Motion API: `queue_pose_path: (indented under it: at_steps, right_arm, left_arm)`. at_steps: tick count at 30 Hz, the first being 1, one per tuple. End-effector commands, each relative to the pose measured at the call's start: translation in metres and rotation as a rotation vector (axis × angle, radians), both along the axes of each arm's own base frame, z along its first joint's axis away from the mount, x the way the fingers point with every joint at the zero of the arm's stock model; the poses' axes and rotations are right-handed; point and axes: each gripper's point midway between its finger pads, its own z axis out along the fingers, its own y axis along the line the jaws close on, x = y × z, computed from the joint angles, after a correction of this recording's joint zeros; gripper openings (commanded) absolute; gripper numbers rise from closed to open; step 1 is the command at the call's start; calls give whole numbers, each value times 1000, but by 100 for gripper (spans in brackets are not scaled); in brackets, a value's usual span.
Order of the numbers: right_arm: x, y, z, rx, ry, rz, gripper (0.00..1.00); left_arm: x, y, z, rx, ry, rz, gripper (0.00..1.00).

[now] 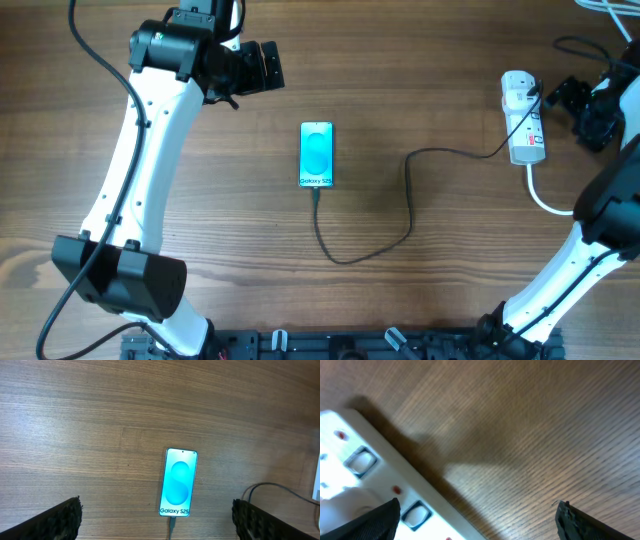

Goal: Plug charger to phone and switch on socket

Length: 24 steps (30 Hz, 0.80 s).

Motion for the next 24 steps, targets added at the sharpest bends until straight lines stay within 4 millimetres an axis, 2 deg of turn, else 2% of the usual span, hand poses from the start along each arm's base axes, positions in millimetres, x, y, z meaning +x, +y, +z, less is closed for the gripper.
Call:
queue_pose_path:
  at_steps: [1,5,12,24]
  right_arm:
    - [-13,8,-29,40,31,15,100]
    - [-16,15,-37,65,29,29,100]
    - [-14,25,-35,107,8,89,100]
    - [-21,31,-36,128,41,93,100]
  left_arm:
    - [1,2,-3,7,7,14,100]
    - [1,2,-3,7,7,14,100]
    - [1,2,-3,7,7,14,100]
    - [1,2,-3,7,7,14,100]
